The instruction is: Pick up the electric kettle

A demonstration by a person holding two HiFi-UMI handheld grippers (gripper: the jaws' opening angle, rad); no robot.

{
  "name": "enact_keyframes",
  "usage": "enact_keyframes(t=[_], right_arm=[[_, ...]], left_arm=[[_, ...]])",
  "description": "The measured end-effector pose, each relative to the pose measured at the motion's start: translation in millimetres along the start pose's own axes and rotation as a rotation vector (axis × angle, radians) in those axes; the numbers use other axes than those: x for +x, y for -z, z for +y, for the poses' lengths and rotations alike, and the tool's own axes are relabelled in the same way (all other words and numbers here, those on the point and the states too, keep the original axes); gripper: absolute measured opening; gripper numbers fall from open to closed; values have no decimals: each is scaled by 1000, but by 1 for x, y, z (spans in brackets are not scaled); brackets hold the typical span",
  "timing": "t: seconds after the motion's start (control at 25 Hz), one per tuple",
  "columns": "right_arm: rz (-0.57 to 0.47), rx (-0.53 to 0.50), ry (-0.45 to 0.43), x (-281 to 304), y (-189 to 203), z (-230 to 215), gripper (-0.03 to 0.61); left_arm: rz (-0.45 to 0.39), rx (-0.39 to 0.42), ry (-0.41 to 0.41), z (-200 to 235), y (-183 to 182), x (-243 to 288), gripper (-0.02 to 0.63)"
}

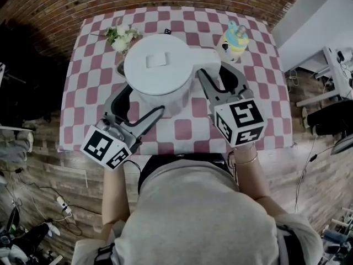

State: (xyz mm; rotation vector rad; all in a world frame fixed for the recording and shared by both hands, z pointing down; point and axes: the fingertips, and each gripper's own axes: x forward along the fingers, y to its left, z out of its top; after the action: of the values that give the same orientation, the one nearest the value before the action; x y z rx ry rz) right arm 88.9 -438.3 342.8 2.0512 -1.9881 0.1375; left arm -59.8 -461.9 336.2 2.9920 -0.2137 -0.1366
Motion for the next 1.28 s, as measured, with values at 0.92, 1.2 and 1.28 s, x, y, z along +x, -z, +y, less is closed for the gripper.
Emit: enact_keyframes(t=[0.92, 1.2, 1.28], right_arm=[[8, 14, -81, -25, 9, 37, 161], [21, 41, -85, -26, 19, 38, 161], [24, 50, -79, -25, 21, 36, 160]], left_arm=[[24, 9, -18, -22, 4, -38, 414], [28, -3, -25, -23, 7, -40, 414], [19, -24, -34, -24, 9, -39, 414]])
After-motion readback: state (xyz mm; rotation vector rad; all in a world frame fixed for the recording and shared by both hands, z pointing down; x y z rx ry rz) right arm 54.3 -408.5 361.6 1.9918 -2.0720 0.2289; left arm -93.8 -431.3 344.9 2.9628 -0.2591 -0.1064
